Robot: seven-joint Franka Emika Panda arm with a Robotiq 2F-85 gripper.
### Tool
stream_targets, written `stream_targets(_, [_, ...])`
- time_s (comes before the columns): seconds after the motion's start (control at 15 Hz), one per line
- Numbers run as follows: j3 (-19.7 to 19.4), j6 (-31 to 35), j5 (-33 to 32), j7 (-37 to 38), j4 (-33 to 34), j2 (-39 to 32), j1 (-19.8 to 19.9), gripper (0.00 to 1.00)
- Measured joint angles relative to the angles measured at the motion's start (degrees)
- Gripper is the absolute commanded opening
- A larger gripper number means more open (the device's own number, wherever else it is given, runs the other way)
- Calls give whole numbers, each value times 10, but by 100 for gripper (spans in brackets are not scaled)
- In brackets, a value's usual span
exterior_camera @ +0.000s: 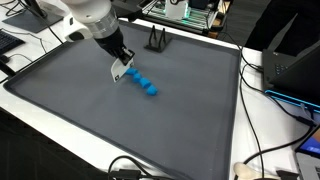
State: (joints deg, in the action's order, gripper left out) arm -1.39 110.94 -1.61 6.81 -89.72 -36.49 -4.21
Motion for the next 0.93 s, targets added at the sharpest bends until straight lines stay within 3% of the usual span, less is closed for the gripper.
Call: stream_targets(0.93, [0, -1, -1, -27, -8, -6, 1, 1])
